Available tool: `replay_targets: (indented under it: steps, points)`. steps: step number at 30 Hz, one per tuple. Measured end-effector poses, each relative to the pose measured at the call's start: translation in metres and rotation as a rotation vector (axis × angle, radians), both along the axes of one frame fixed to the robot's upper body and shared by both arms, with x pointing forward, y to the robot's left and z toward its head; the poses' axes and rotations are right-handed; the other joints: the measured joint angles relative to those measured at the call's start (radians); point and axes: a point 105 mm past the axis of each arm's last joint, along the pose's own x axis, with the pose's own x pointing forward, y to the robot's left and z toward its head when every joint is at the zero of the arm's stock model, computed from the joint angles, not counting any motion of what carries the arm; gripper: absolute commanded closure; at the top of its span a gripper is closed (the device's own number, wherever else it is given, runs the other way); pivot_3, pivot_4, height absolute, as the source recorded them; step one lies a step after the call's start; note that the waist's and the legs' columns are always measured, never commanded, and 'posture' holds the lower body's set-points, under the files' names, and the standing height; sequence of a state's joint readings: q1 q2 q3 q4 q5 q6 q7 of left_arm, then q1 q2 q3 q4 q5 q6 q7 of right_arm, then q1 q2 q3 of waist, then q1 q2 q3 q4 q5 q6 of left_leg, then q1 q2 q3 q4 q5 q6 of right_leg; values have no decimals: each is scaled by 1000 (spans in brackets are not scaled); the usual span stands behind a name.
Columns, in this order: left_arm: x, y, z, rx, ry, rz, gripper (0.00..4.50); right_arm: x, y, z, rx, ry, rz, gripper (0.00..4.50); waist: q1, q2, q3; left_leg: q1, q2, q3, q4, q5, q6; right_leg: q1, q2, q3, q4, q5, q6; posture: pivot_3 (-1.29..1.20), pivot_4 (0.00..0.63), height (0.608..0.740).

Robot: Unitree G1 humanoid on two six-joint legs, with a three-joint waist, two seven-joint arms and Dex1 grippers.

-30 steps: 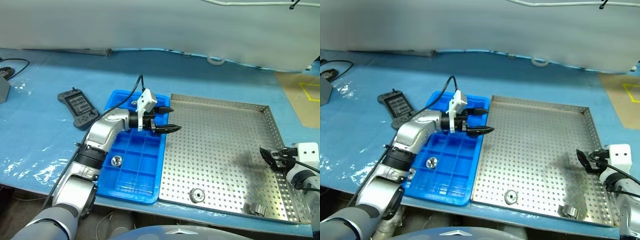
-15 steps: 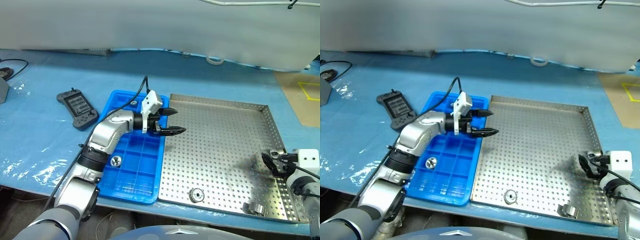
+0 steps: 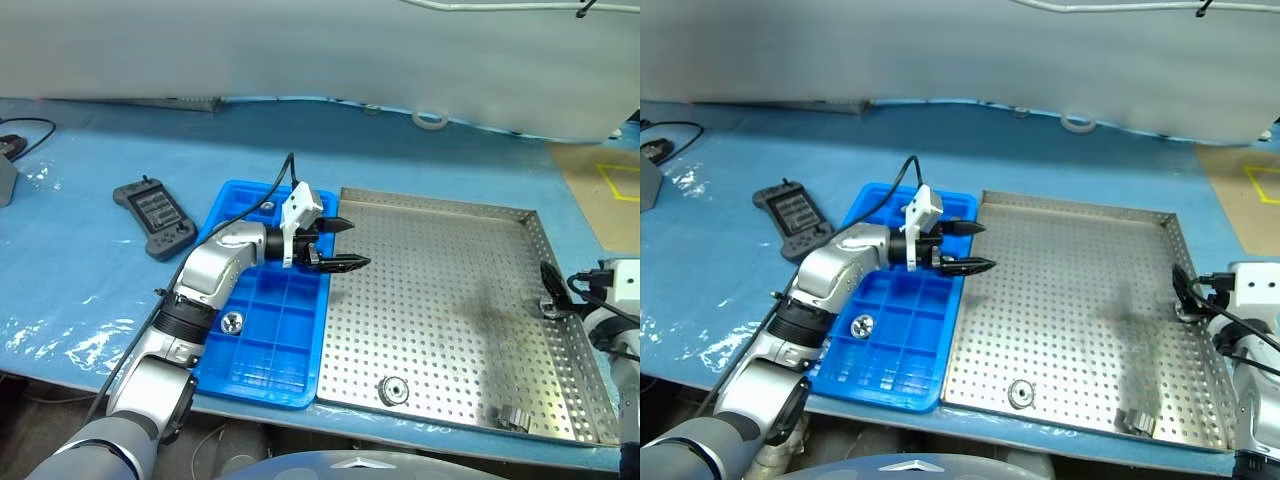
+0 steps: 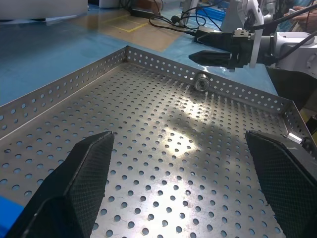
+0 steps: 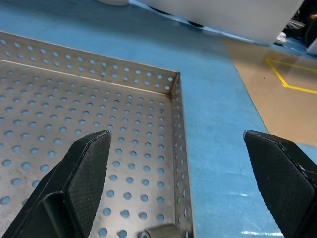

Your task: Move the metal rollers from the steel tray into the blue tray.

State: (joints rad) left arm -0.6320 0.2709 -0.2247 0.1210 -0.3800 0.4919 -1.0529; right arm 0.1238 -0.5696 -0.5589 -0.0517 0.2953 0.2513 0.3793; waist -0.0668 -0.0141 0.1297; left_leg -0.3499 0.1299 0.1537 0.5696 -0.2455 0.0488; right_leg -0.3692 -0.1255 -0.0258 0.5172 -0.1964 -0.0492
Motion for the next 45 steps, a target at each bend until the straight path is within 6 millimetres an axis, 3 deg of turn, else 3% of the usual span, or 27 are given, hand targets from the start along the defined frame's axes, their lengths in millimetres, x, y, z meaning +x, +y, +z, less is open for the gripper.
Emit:
replay_targets:
  steps: [7,32,35,39,45]
  points:
    - [0,0,0,-2,2,0,22,-13,11,-32,54,139,59,0,-1,0,0,0,0,0,0,0,0,0,0,0,0,0,0,-328,150,740]
    - [1,5,0,6,11,5,22,-25,8,-56,84,240,40,0,5,-1,-1,0,-1,0,0,-1,1,1,0,0,-2,0,0,-332,150,740]
    - [1,5,-1,8,11,6,0,-25,6,-56,67,246,24,570,10,-1,-1,0,-1,0,1,-1,1,2,0,0,-2,0,0,-336,150,740]
    - [2,6,-1,10,13,9,0,-28,5,-53,87,246,20,1858,5,-2,-1,0,0,0,0,-1,1,2,0,0,-2,0,0,-338,150,740]
    - [2,3,-4,-4,26,6,0,-28,27,-46,161,247,122,3911,-2,-2,-1,0,0,0,-1,-1,0,1,0,0,-2,0,0,-339,150,740]
